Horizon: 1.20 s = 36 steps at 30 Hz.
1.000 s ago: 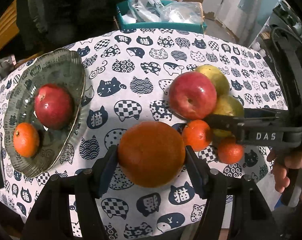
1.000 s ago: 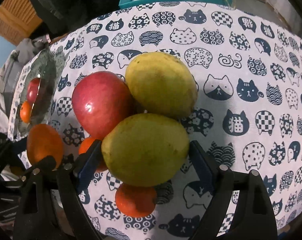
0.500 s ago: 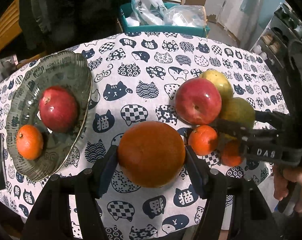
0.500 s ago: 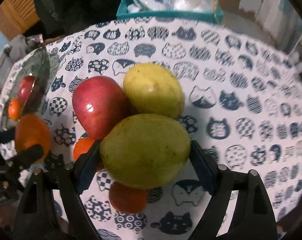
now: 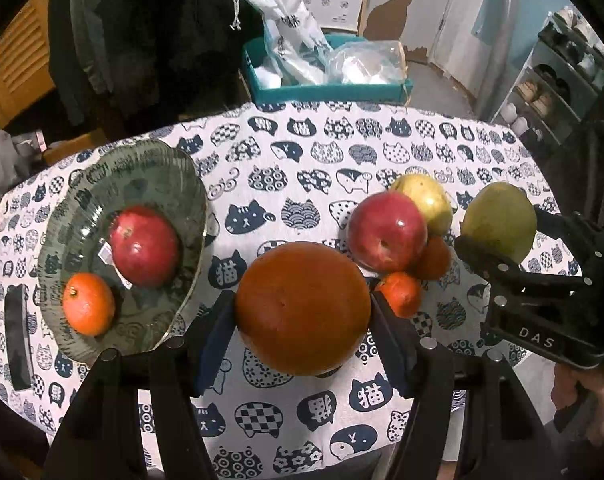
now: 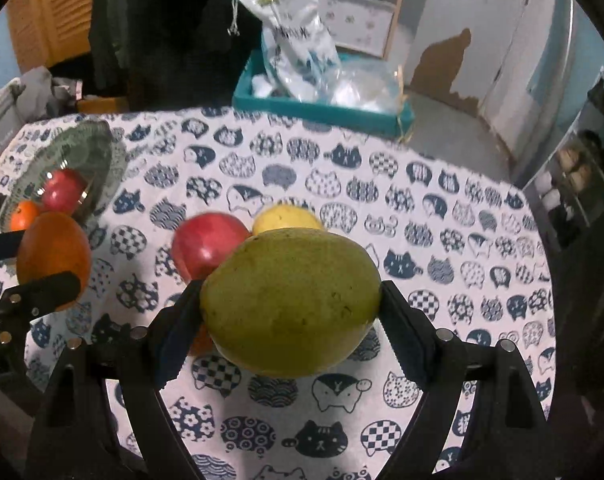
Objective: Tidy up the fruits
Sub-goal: 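Lift the orange and pomelo with both tools and carry them over the green bowl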
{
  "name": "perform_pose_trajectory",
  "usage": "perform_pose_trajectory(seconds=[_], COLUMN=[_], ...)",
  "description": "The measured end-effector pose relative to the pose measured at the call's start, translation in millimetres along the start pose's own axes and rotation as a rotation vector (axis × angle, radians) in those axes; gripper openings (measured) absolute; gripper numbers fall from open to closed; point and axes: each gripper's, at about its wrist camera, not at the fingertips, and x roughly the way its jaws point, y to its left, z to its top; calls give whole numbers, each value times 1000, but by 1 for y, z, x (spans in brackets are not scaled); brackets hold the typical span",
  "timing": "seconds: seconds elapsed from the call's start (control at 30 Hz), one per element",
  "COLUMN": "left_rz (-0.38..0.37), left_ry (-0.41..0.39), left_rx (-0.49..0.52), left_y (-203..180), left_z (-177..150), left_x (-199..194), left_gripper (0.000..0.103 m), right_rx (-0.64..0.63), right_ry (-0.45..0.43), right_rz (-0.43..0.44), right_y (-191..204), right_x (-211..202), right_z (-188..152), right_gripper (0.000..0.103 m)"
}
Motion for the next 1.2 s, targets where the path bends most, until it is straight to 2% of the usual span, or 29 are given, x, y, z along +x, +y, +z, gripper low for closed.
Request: perform_pose_trajectory(seconds=[0.33,0.63,0.9,1.2], left_rz=[45,80,123,163], left_ry=[-86,-145,-192,-204], left_rx=[-1,-18,-53,-119], left_y=[14,35,61,103], left_z=[11,20,28,30], left_x=[-32,-57,-72,-80], left_gripper=[67,67,67,67], right_rx=[-8,-6,-12,-48], right_ry=[-111,-167,-200,-219], right_rz=[0,27,64,125], right_y=[6,12,28,66], right_x=[-43,-69,-79,-78], right_z=[19,35,54,81], right_gripper=[85,85,85,85])
